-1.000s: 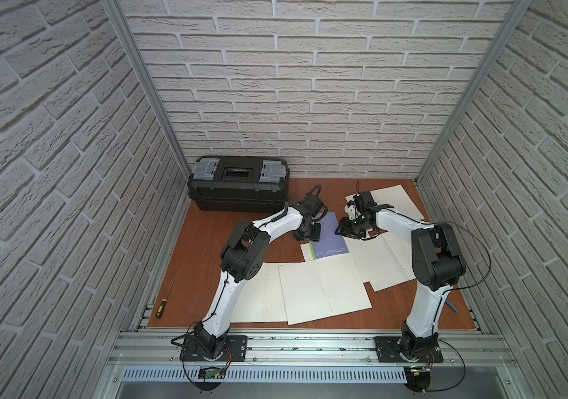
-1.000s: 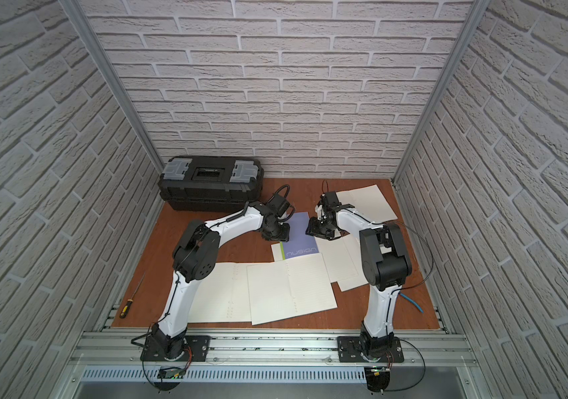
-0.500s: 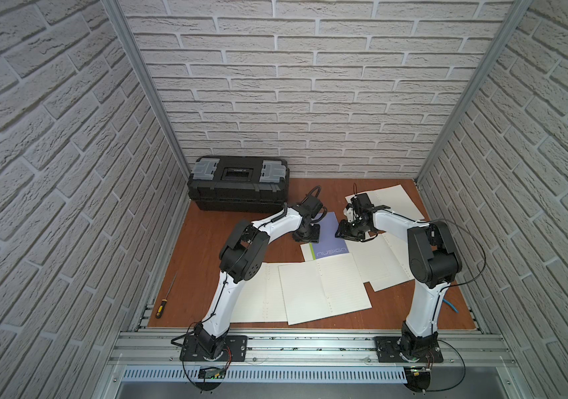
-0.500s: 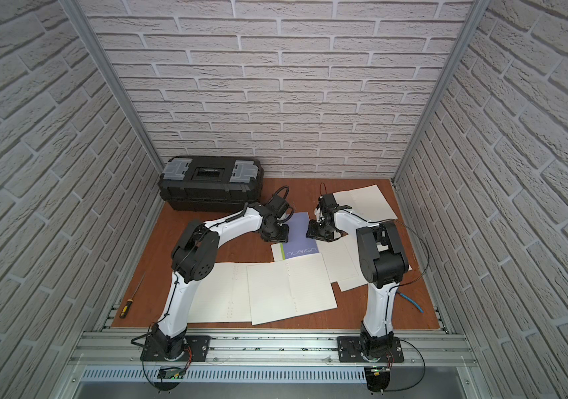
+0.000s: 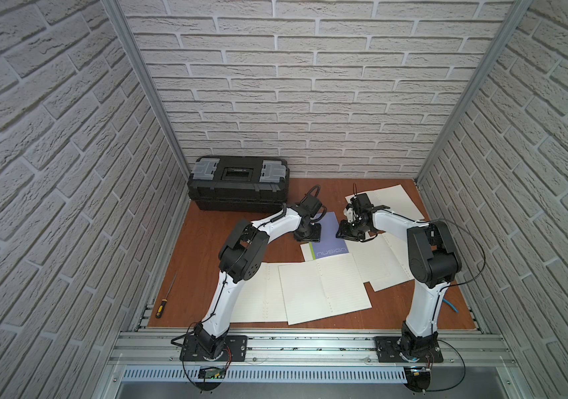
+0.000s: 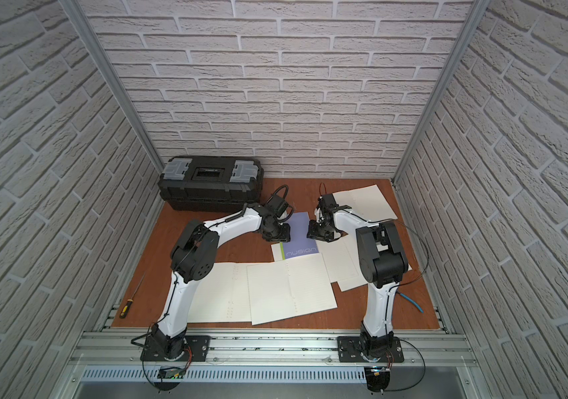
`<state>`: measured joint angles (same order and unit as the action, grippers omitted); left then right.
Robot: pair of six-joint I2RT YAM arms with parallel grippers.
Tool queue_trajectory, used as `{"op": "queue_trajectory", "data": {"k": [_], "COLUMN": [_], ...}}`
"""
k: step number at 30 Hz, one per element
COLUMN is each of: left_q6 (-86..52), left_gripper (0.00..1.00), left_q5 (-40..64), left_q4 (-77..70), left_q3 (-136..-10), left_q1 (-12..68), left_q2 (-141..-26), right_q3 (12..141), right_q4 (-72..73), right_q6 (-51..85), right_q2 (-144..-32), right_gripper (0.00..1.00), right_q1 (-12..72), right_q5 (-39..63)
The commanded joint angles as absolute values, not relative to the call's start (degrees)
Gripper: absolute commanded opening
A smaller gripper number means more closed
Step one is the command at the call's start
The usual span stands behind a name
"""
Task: Close the notebook
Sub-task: Move the notebook to the center of the board.
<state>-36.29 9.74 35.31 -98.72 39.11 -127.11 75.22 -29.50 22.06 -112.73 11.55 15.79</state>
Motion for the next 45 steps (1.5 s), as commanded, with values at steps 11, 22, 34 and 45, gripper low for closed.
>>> {"op": "queue_trajectory", "data": {"k": [11,22,34,45], "left_q6": [-38.18,-35.99,-33.25,-32.37], "left_gripper": [0.53,0.54,0.54,0.59], "left_q5": [14.68,14.94,16.40,6.23], "left_q4": [30.45,32.61,36.41,43.27], "left_q3": [-97.83,-102.51,-111.52,-106.20], "left_q1": [36.67,34.36,31.42,31.26], "left_q2": [-125.75,-127.75,-133.68,-126.24], "right_q3": [76.84,83.56,92.86,94.73], "right_q4": [-29.18,-30.40,-33.24,-35.60], "right_q6": [22.85,23.90,25.39,24.20], "right_q2": [-115.70,-119.38,-124.63,-124.58], "right_gripper": [0.38,0.37,0.38,0.41], "right_q1": [13.47,14.14,14.78,14.85], "right_q5": [16.74,17.71,17.20,15.40]}}
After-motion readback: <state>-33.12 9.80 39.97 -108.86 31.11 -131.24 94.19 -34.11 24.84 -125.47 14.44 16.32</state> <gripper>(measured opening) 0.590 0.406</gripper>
